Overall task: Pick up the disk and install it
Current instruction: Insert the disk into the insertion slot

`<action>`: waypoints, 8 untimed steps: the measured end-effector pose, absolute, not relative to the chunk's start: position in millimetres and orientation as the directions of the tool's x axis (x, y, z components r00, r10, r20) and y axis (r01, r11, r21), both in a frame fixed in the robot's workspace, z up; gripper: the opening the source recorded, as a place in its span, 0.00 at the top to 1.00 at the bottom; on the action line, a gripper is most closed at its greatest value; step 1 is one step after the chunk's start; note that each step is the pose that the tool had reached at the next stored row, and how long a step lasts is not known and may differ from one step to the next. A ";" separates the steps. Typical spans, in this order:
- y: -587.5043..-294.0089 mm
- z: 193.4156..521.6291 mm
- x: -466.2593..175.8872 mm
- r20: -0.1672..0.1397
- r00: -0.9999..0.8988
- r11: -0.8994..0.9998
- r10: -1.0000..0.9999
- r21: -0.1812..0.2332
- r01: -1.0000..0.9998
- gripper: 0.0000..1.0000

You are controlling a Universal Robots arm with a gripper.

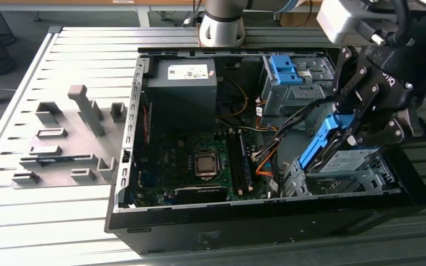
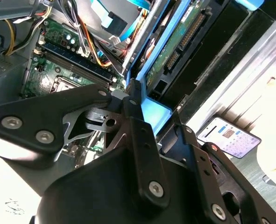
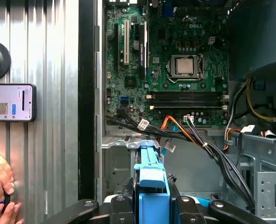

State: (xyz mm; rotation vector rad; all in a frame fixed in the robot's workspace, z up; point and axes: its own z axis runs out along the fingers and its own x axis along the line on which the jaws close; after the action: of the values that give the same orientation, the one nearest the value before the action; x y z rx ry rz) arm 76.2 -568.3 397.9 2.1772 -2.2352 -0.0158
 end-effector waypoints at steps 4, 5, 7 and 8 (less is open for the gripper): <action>-568.6 390.5 76.2 0.008 -0.026 0.026 -1.000 0.022 -0.999 0.64; -568.6 388.8 76.2 0.008 -0.026 0.026 -1.000 0.022 -0.999 0.64; -568.6 385.2 76.2 0.008 -0.026 0.026 -1.000 0.022 -0.999 0.64; -568.7 383.4 76.2 0.008 -0.026 0.026 -1.000 0.022 -0.999 0.64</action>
State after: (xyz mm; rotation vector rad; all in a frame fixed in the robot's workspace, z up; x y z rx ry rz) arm 76.2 -568.7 383.4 2.1773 -2.2352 -0.0157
